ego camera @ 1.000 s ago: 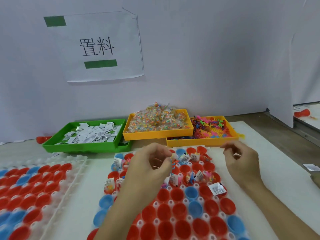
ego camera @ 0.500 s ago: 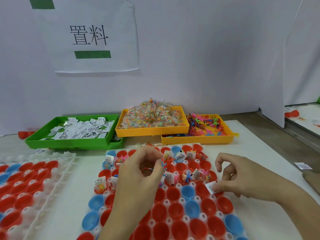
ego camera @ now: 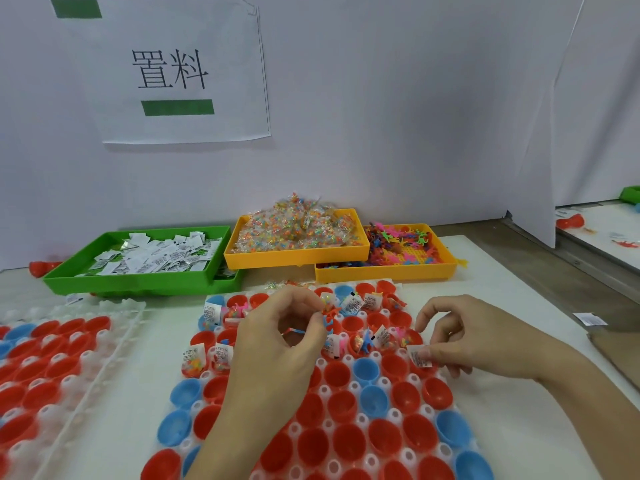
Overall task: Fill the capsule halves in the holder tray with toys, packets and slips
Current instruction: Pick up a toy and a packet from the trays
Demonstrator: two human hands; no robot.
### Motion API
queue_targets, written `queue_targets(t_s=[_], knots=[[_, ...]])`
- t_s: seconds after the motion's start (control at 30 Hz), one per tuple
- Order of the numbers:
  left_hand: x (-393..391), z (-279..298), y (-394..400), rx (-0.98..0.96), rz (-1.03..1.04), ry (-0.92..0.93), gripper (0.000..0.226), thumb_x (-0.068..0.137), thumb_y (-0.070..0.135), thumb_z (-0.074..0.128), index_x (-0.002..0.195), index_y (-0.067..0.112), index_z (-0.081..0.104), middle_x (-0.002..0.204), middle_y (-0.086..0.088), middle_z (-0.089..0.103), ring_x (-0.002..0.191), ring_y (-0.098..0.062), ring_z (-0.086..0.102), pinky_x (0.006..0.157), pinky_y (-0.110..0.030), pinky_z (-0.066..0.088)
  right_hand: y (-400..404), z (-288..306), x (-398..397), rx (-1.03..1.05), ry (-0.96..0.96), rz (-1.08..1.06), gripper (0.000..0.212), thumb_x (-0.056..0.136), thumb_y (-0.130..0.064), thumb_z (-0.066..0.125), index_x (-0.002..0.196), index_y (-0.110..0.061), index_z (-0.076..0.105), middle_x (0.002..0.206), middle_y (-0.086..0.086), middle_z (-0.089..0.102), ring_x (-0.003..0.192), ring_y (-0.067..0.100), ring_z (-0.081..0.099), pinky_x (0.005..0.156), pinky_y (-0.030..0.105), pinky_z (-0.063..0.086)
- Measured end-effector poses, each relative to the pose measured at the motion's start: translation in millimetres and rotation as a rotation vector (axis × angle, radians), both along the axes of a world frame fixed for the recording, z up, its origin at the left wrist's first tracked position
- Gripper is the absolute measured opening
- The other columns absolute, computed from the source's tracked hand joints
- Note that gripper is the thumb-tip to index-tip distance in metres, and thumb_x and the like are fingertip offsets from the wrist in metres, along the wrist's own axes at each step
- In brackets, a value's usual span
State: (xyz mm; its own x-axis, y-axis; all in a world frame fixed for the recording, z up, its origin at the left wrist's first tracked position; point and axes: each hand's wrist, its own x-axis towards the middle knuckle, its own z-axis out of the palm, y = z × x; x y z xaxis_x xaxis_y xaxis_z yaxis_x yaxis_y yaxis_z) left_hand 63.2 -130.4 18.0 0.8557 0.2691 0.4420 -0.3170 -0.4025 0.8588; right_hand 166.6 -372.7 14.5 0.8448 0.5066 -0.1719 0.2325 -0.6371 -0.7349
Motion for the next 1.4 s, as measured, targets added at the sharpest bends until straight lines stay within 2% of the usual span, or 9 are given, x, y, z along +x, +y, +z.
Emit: queue_targets(t_s=[0.17, 0.3, 0.37, 0.5, 0.73, 0.87, 0.97, 1.2, 1.4], knots=[[-1, -4, -3, 0.012, 0.012, -0.001, 0.026, 0.087, -0.002, 0.063, 0.081, 0.023, 0.067, 0.072, 0.004, 0.066, 0.065, -0.012, 0.063, 0.060, -0.020, 0.053, 0, 2, 1, 0.035, -0.012, 0.010, 0.019, 0.086, -0.028, 0.077, 0.089, -0.012, 0.067, 0.066, 0.004, 0.073, 0.054, 0.012, 0.065, 0.054, 0.020, 0.051], [-2, -6, -4, 0.018, 0.028, -0.008, 0.026, 0.087, -0.002, 0.063, 0.081, 0.022, 0.068, 0.072, 0.004, 0.066, 0.066, -0.012, 0.063, 0.062, -0.024, 0.054, -5, 4, 1, 0.083, -0.027, 0.042, 0.014, 0.089, -0.020, 0.074, 0.077, -0.014, 0.069, 0.066, 0.005, 0.071, 0.055, 0.015, 0.063, 0.053, 0.022, 0.050], [-2, -6, -3, 0.005, 0.033, -0.014, 0.025, 0.087, -0.002, 0.063, 0.081, 0.022, 0.068, 0.072, 0.003, 0.066, 0.066, -0.012, 0.063, 0.061, -0.021, 0.053, -10, 6, 1, 0.136, -0.080, 0.025, 0.015, 0.089, -0.018, 0.074, 0.076, -0.013, 0.068, 0.069, 0.004, 0.069, 0.057, 0.013, 0.061, 0.055, 0.021, 0.049], [-4, -7, -4, -0.002, 0.043, -0.015, 0.025, 0.088, -0.003, 0.064, 0.081, 0.021, 0.068, 0.071, 0.004, 0.066, 0.065, -0.012, 0.063, 0.062, -0.022, 0.053, -11, 8, 4, 0.321, -0.231, -0.065, 0.011, 0.088, -0.007, 0.072, 0.081, -0.003, 0.064, 0.072, 0.009, 0.073, 0.066, 0.019, 0.072, 0.058, 0.021, 0.053], [-4, -7, -5, 0.033, 0.046, -0.020, 0.024, 0.088, -0.001, 0.064, 0.081, 0.022, 0.068, 0.071, 0.003, 0.066, 0.067, -0.014, 0.064, 0.063, -0.026, 0.056, -4, 0, 7, 0.283, -0.361, -0.083, 0.005, 0.087, -0.015, 0.075, 0.083, -0.018, 0.075, 0.072, -0.004, 0.074, 0.064, 0.014, 0.072, 0.061, 0.016, 0.054], [-3, -7, -6, 0.033, 0.045, -0.014, 0.024, 0.088, 0.000, 0.064, 0.082, 0.023, 0.067, 0.071, 0.003, 0.065, 0.067, -0.014, 0.064, 0.063, -0.033, 0.057, -1, 0, 6, 0.144, -0.444, -0.045, 0.013, 0.088, -0.021, 0.075, 0.079, -0.030, 0.077, 0.074, -0.016, 0.072, 0.066, 0.008, 0.068, 0.064, 0.015, 0.053], [-3, -7, -7, 0.028, 0.042, -0.006, 0.025, 0.088, 0.001, 0.063, 0.082, 0.024, 0.067, 0.072, 0.004, 0.066, 0.067, -0.013, 0.063, 0.063, -0.030, 0.057, 5, -1, 3, 0.089, -0.444, -0.009, 0.028, 0.088, -0.017, 0.074, 0.075, -0.041, 0.071, 0.075, -0.025, 0.069, 0.071, 0.003, 0.065, 0.062, 0.011, 0.051], [-5, -6, -7, 0.025, 0.035, -0.014, 0.024, 0.088, 0.000, 0.064, 0.081, 0.023, 0.068, 0.073, 0.004, 0.066, 0.067, -0.012, 0.064, 0.061, -0.026, 0.056, 7, 4, 1, 0.053, -0.504, 0.021, 0.031, 0.088, -0.009, 0.073, 0.076, -0.038, 0.071, 0.078, -0.023, 0.069, 0.079, 0.003, 0.065, 0.067, 0.019, 0.055], [-6, -6, -7, 0.032, 0.028, -0.002, 0.024, 0.088, 0.000, 0.064, 0.081, 0.023, 0.067, 0.072, 0.004, 0.066, 0.065, -0.011, 0.062, 0.060, -0.023, 0.054, 3, 6, 1, 0.060, -0.544, 0.001, 0.036, 0.089, -0.007, 0.070, 0.081, -0.041, 0.076, 0.076, -0.029, 0.069, 0.086, -0.003, 0.065, 0.072, 0.011, 0.052]])
